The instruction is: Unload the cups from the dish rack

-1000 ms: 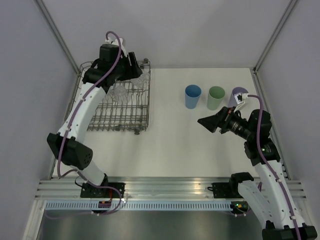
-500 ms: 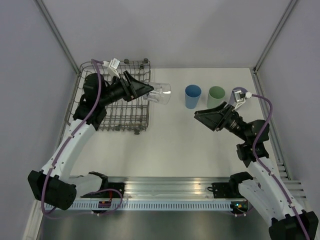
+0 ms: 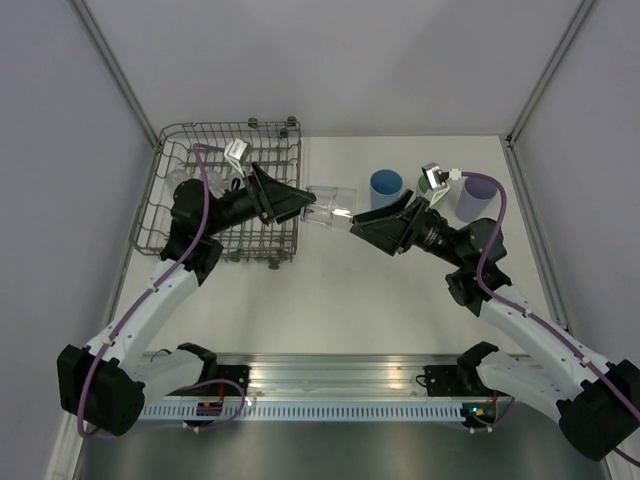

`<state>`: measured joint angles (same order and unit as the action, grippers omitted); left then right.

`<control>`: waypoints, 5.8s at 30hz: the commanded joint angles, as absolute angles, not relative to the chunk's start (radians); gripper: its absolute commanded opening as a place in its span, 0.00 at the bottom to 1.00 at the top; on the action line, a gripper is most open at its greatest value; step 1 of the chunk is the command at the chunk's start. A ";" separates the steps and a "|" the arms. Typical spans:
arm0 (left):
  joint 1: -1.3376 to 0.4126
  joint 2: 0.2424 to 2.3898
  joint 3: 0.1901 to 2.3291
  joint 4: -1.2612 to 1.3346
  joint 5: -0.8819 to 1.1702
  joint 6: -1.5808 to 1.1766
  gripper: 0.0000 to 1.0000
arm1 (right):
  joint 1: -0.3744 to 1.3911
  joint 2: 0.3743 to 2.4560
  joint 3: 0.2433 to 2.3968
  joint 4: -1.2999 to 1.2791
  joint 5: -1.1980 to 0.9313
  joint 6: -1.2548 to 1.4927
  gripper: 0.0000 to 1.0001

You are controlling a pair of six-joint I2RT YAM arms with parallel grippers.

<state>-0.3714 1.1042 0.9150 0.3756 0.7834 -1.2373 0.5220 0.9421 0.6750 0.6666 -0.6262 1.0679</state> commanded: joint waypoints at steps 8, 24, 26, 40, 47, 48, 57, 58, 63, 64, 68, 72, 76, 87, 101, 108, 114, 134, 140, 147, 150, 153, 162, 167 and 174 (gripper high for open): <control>-0.420 1.043 0.890 0.377 0.767 -1.266 0.02 | 0.633 1.042 0.799 0.710 -0.578 0.907 0.45; -0.417 1.052 0.957 0.169 0.747 -1.099 1.00 | 0.638 0.960 0.821 0.359 -0.482 0.666 0.00; -0.417 1.049 1.024 -0.032 0.684 -0.964 1.00 | 0.638 0.956 0.851 0.220 -0.445 0.588 0.01; -0.417 0.848 1.192 -0.666 -0.054 -0.516 1.00 | 0.687 1.212 1.106 -0.369 -0.220 0.307 0.00; -0.417 0.753 1.210 -0.779 -0.115 -0.420 1.00 | 0.788 1.403 1.281 -0.592 0.032 0.232 0.01; -0.417 0.738 1.210 -0.790 -0.124 -0.411 1.00 | 0.795 1.422 1.296 -0.610 0.049 0.226 0.01; -0.417 0.670 1.187 -0.856 -0.193 -0.331 1.00 | 0.828 1.670 1.453 -0.750 0.183 0.146 0.00; -0.417 0.658 1.175 -0.857 -0.201 -0.325 1.00 | 0.827 1.704 1.459 -0.750 0.195 0.146 0.00; -0.417 0.640 1.141 -0.862 -0.213 -0.314 1.00 | 0.828 1.799 1.516 -0.752 0.178 0.126 0.00; -0.417 0.640 1.131 -0.862 -0.213 -0.313 1.00 | 0.830 1.824 1.528 -0.749 0.182 0.129 0.00; -0.417 0.634 1.101 -0.862 -0.219 -0.310 1.00 | 0.836 1.864 1.546 -0.739 0.183 0.126 0.01; -0.417 0.632 1.081 -0.859 -0.227 -0.310 1.00 | 0.838 1.908 1.583 -0.755 0.186 0.112 0.02; -0.417 0.630 1.065 -0.859 -0.229 -0.308 1.00 | 0.841 1.960 1.623 -0.782 0.209 0.106 0.08; -0.417 0.621 1.055 -0.857 -0.227 -0.298 1.00 | 0.841 1.947 1.646 -0.787 0.201 0.106 0.30; -0.417 0.724 1.127 -0.864 -0.267 -0.376 1.00 | 0.841 1.680 1.674 -0.807 0.228 0.117 0.52; -0.417 0.859 1.222 -0.871 -0.386 -0.506 1.00 | 0.841 1.343 1.420 -0.547 0.241 0.178 0.98; -0.416 1.014 1.327 -0.877 -0.474 -0.595 1.00 | 0.839 1.082 1.165 -0.379 0.279 0.262 0.98; -0.253 1.623 1.632 -0.649 -0.266 -0.318 1.00 | 0.839 0.729 0.901 -0.417 0.195 0.282 0.98; -0.175 1.784 1.706 -0.595 -0.153 -0.236 1.00 | 0.839 0.716 0.882 -0.428 0.190 0.268 0.98; -0.121 1.904 1.778 -0.609 -0.078 -0.178 1.00 | 0.839 0.718 0.873 -0.433 0.192 0.261 0.98; -0.110 1.975 1.848 -0.664 -0.034 -0.160 1.00 | 0.841 0.721 0.873 -0.428 0.189 0.262 0.98; -0.109 2.043 1.933 -0.739 -0.028 -0.137 1.00 | 0.841 0.727 0.871 -0.426 0.172 0.265 0.98; -0.107 2.128 1.999 -0.810 -0.078 -0.123 1.00 | 0.841 0.732 0.871 -0.429 0.155 0.272 0.98; -0.107 2.177 2.040 -0.850 -0.106 -0.114 1.00 | 0.839 0.724 0.870 -0.437 0.155 0.270 0.98; -0.107 2.220 2.086 -0.884 -0.103 -0.109 1.00 | 0.839 0.718 0.862 -0.437 0.153 0.270 0.98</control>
<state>-0.1116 2.2089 2.0262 -0.8547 -0.0811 -0.1532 0.8360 0.7334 0.8715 -0.4416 0.1581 0.2737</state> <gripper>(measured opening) 0.993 0.978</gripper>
